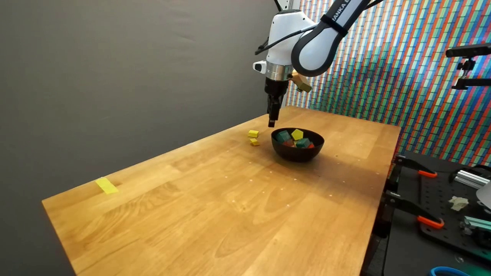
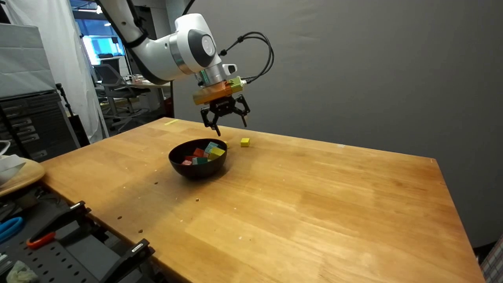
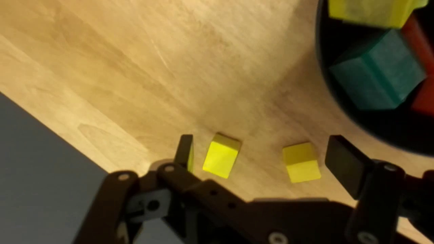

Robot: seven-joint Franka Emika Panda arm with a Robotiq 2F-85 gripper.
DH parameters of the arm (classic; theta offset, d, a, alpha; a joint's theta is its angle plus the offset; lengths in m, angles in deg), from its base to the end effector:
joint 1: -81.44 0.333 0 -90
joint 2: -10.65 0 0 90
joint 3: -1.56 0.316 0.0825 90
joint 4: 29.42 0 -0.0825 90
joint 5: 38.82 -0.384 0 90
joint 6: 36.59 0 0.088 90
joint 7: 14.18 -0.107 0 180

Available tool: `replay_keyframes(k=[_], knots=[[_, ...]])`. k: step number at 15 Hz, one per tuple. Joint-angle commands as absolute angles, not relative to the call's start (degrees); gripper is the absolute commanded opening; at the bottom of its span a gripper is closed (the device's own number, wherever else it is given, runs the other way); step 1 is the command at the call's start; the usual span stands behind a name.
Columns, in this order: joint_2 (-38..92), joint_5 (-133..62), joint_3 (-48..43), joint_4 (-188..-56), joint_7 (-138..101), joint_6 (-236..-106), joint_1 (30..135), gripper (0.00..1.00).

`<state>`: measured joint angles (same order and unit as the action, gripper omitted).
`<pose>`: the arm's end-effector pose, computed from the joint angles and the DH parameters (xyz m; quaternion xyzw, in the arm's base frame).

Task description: Put all the toy blocks into the bowl.

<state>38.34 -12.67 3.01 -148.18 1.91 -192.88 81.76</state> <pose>0.6019 0.0349 0.2078 0.9291 0.3451 0.0711 0.1126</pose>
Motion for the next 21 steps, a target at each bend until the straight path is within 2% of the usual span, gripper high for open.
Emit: replay_keyframes(k=[1, 7, 14, 15, 17, 21], knots=[[45.9, -16.1, 2.5, -135.8, 0.6, -189.7, 83.9, 1.0], [55.2, -19.6, 1.4, -121.2, -0.5, -182.8, 85.4, 1.0], [62.3, -19.4, -0.7, -114.5, -0.5, -177.6, 85.8, 0.98], [63.0, -19.6, -0.4, -114.0, -0.4, -177.1, 85.7, 0.74], [63.8, -20.0, -0.2, -113.7, -0.5, -176.7, 85.5, 0.73], [61.7, -20.7, 0.0, -117.2, -1.6, -175.8, 85.4, 0.42]])
